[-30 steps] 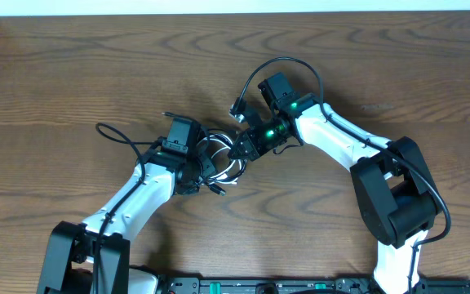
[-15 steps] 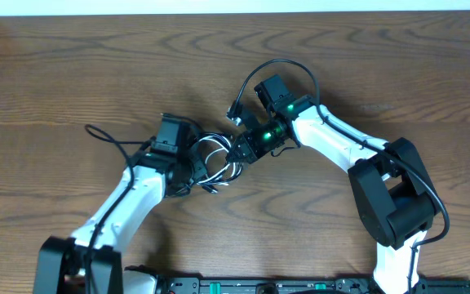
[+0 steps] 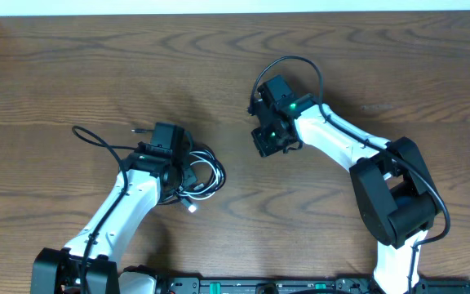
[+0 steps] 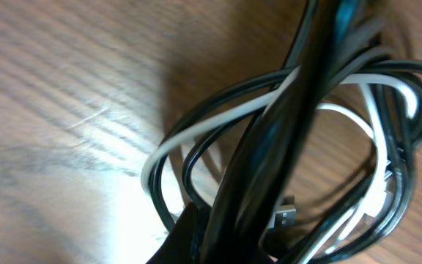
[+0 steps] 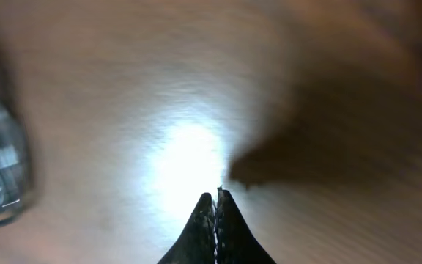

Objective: Untangle cables
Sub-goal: 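Release the bundle with the right gripper and lift it away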

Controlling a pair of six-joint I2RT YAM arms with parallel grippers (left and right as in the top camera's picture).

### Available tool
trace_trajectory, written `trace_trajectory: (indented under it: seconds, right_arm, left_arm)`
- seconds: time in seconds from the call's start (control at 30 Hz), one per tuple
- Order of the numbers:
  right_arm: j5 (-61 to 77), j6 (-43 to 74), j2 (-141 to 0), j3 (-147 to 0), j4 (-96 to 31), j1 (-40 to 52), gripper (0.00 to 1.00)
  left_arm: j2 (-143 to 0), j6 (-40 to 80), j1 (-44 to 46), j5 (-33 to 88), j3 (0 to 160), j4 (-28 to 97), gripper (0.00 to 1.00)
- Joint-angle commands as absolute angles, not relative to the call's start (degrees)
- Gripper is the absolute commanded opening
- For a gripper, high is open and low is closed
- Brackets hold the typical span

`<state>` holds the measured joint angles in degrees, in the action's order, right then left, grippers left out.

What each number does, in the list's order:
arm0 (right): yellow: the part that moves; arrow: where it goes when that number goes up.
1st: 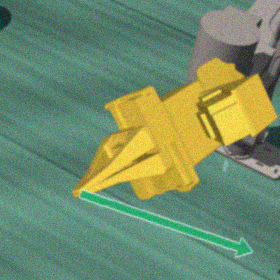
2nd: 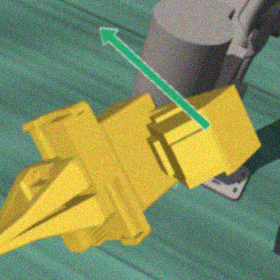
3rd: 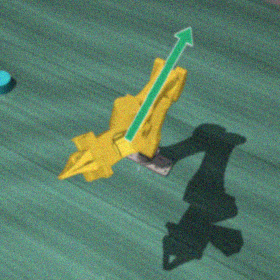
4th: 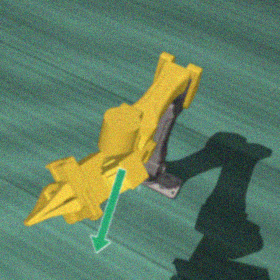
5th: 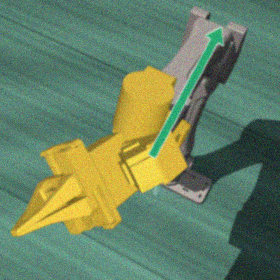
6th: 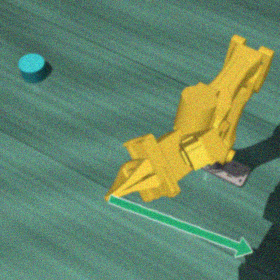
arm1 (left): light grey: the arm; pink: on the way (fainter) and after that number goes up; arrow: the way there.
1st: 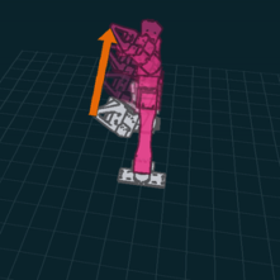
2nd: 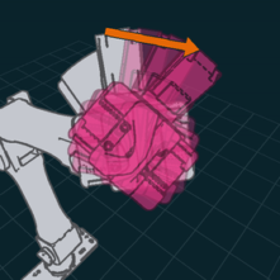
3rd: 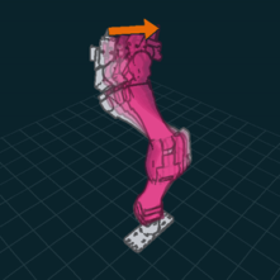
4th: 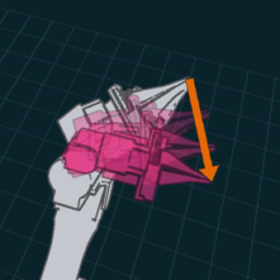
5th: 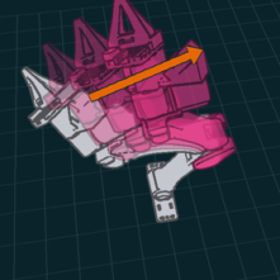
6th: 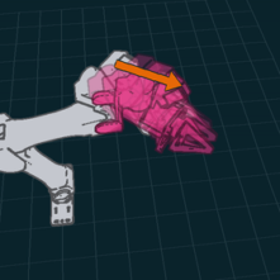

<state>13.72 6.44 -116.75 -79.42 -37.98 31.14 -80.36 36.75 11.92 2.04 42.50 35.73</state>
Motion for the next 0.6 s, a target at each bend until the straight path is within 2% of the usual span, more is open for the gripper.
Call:
trace_trajectory:
  seconds: [0.0, 0.33, 0.57]
  right_arm:
    - [5.4, 7.9, -116.9, -79.5, -38.3, 31.3, 0.01]
    - [-0.3, 7.9, -116.9, -79.5, -39.2, 31.3, 0.01]
    - [-1.5, 9.0, -116.9, -79.5, -39.4, 31.4, 0.01]
  left_arm:
    - [-80.1, 35.7, 11.7, -3.0, 42.3, 36.9, 0.08]
    - [-80.1, 35.8, 11.7, -9.9, 42.3, 39.9, 0.08]
    - [-80.1, 35.7, 11.7, -8.7, 42.3, 40.5, 0.08]
